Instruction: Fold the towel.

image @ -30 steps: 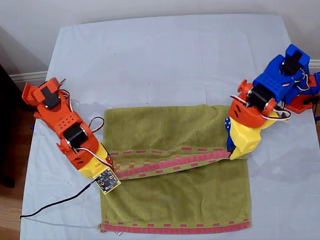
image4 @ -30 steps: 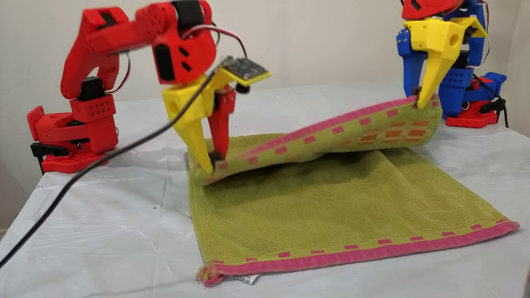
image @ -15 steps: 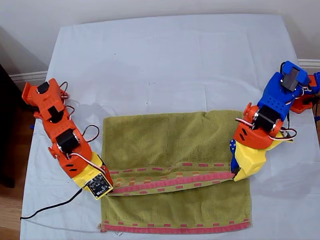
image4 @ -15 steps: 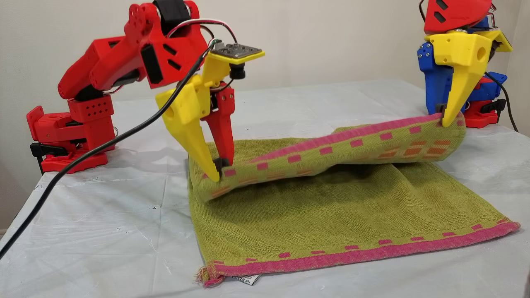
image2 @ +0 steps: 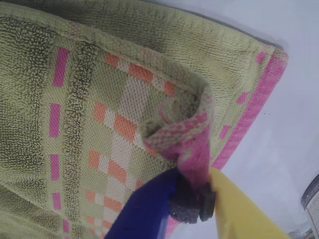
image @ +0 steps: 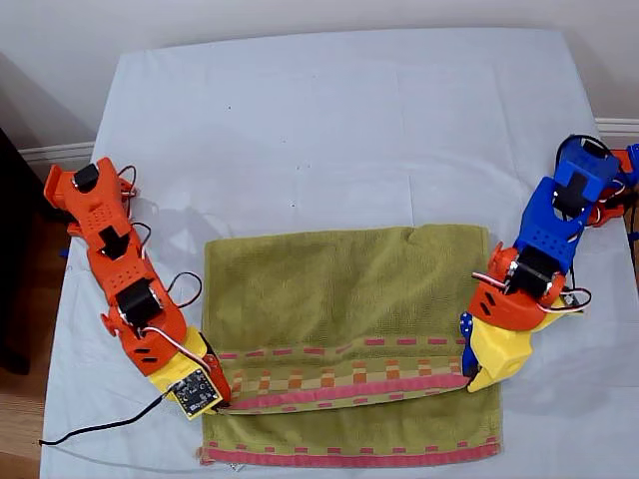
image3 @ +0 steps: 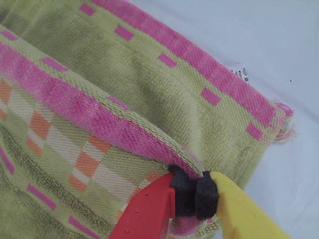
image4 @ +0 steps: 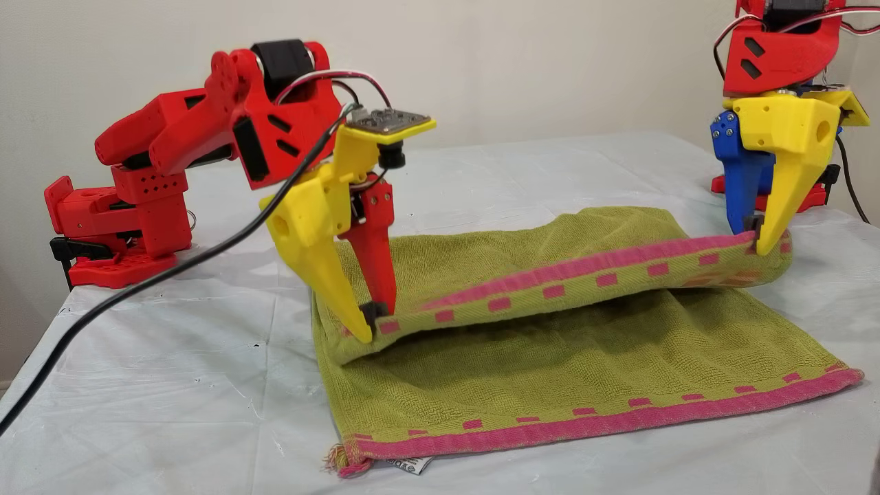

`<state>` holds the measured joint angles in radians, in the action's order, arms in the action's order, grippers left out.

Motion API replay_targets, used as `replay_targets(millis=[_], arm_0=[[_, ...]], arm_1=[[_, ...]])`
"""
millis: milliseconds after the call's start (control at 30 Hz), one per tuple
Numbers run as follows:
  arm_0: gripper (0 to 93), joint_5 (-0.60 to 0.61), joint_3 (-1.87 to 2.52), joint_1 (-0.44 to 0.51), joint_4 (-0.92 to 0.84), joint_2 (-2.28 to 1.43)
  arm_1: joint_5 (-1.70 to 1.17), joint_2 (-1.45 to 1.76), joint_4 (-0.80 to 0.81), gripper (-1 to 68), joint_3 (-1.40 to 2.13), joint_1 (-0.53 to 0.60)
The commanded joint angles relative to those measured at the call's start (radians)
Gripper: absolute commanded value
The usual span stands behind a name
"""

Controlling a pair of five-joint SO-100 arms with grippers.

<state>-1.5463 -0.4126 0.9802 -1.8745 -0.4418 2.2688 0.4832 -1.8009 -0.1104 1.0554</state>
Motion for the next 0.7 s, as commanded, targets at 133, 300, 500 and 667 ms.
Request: replay_targets(millis=[133,300,500,667], arm_0=[[0.1,0.017,-0.074,0.072,0.089,0.011],[0.1,0.011,-0.074,0.087,0.156,0.060],[0.1,0.002,-0.074,0.103,0.242,0.110],[2.2,0.003,-0.074,0.109,0.307,0.152]], arm_1=[[0.041,0.026,0.051,0.1,-0.094,0.054],[0.087,-0.017,0.089,0.1,-0.094,0.075],[0.114,-0.069,0.202,0.1,-0.094,0.091],[0.144,-0.095,0.221,3.6,-0.095,0.100]])
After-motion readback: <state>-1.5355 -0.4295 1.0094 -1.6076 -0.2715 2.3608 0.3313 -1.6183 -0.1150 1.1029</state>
